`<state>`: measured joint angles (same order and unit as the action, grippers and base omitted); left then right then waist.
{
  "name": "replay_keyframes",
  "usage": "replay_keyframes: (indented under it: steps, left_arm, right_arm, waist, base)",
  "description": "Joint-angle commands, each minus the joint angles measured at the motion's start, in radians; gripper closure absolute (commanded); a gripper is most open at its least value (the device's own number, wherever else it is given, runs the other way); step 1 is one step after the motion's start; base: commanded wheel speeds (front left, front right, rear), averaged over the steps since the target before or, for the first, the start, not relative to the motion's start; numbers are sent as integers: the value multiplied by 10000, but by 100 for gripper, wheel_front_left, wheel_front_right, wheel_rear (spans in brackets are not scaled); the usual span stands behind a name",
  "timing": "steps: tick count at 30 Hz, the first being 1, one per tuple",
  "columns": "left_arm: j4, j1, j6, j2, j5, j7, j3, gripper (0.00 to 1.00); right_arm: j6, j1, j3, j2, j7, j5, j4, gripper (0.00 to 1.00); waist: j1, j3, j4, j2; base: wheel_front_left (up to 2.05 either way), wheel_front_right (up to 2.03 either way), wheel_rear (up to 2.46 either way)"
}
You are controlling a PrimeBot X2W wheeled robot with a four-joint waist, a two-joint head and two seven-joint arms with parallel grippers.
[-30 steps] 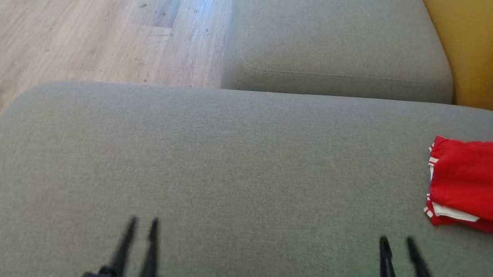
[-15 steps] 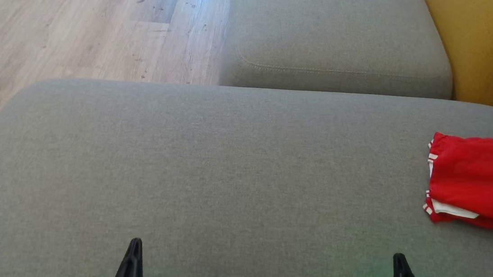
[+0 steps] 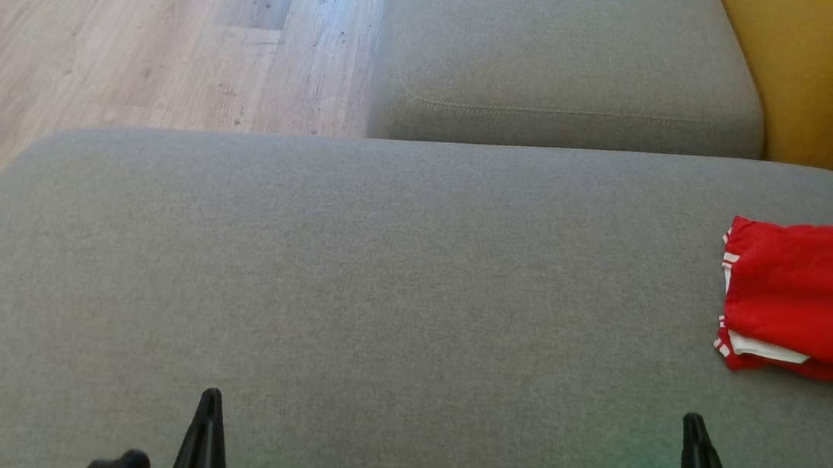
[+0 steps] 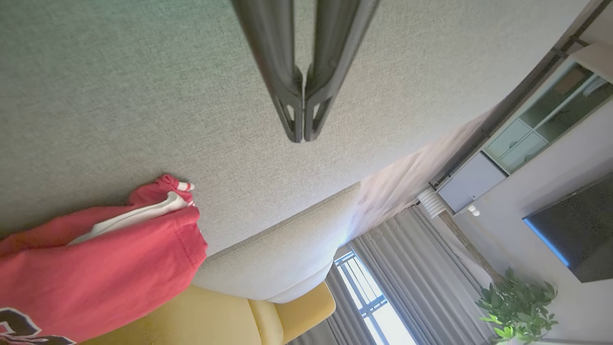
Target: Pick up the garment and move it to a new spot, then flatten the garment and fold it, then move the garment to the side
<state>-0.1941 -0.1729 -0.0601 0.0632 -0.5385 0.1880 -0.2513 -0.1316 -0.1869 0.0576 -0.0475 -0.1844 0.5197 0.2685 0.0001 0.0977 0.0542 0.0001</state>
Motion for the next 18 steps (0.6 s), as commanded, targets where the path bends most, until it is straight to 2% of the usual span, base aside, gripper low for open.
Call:
replay_keyframes:
  steps: [1,18]
  left_arm:
    - [245,552,84,97,-273,-28,279,100]
    - [140,917,388,152,-2112,-420,712,100]
  right_arm:
    - [2,527,-32,-112,70,295,-308,100]
    - [3,923,-246,-145,500,2109,-301,100]
  waist:
    - [-1,-14,-8,-1]
    - [-1,-180,-97,-1]
  base:
    - [0,0,0]
    - [0,0,0]
